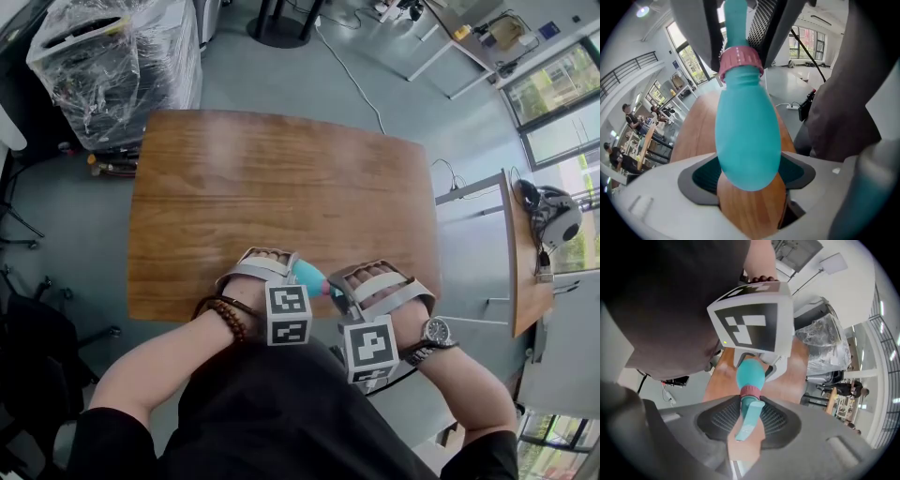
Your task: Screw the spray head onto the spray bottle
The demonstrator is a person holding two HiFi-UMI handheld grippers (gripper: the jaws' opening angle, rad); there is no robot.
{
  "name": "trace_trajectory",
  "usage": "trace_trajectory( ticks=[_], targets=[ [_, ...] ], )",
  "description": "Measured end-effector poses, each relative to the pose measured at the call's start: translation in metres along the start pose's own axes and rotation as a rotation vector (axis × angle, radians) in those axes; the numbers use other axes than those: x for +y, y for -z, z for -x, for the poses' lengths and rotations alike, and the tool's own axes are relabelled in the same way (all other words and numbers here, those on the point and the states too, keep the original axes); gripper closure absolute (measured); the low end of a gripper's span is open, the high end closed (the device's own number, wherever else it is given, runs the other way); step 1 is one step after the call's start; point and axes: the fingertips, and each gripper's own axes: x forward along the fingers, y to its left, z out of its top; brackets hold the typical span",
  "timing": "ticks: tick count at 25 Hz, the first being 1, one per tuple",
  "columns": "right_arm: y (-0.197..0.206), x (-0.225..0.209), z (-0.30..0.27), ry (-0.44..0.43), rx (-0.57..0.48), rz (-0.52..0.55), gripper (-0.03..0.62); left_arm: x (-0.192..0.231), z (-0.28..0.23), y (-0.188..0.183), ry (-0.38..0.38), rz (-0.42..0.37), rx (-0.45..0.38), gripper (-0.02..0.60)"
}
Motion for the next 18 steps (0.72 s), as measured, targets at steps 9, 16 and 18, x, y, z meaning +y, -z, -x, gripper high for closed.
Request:
trace_trajectory(
  ticks=[9,16,18],
  targets=[
    [-0.004,-0.003,0.008,-0.123,-0.113,-0.305,0.474,0.002,0.0,-0.001,-0.01,0.006,-0.012,0.176],
    [-0.002,-0.005,0.012,-0.161,-0.215,-0.476,0.473,0.008,0.003,-0.006,-0.02,0.027,-0.058,0.176],
    [-0.002,-0.006,0.013,-0.16,-0.231,-0.496,0.473,0.008,0.004,-0.01,-0.02,0.029,-0.077,0.176]
  ],
)
